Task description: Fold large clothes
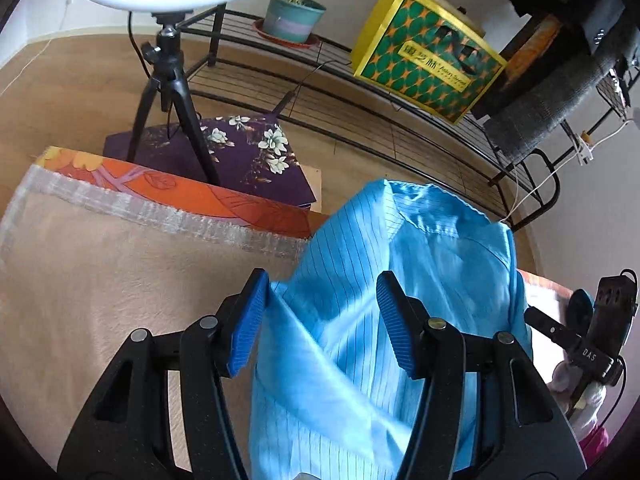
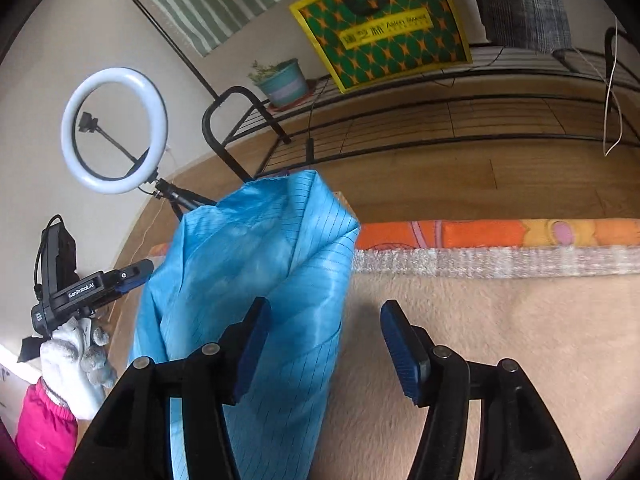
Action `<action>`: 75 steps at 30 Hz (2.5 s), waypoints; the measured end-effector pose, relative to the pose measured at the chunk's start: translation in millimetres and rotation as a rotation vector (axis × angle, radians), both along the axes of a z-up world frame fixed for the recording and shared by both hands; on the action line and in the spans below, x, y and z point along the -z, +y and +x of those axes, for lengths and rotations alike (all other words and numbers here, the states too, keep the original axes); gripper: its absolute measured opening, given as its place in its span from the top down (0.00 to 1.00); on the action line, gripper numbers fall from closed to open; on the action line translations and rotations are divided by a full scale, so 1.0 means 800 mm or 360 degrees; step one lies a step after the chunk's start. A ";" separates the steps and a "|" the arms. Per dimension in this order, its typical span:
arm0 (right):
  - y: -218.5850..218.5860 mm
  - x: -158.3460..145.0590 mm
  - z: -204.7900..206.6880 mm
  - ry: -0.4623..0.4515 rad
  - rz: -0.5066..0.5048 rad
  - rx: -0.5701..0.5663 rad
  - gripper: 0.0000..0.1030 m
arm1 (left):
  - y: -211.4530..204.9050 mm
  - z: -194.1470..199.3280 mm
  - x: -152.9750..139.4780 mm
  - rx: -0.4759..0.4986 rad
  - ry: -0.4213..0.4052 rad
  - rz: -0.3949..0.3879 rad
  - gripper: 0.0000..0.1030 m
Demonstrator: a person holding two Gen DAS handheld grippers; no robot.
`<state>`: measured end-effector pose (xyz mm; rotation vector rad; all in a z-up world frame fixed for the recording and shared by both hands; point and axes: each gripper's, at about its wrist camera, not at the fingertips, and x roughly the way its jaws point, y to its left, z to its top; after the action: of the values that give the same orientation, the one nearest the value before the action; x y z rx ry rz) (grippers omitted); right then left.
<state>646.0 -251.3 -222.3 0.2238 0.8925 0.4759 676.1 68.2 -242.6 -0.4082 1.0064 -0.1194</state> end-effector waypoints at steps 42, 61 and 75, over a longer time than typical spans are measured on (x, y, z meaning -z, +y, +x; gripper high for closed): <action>0.050 -0.129 -0.175 -0.0451 -0.0041 -0.0403 1.00 | -0.022 -0.192 -0.147 0.0234 -0.0461 -0.0073 1.00; 0.049 -0.078 -0.401 -0.0314 -0.0244 -0.0492 0.92 | -0.029 -0.418 -0.075 0.0443 -0.0225 -0.0011 1.00; 0.003 -0.103 -0.529 -0.0382 -0.0085 -0.0385 0.71 | 0.007 -0.531 -0.093 0.0334 -0.0247 -0.0186 0.54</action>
<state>222.6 -249.2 -139.7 0.0077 0.6985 0.6874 250.9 74.2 -167.8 -0.3927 0.8892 -0.3946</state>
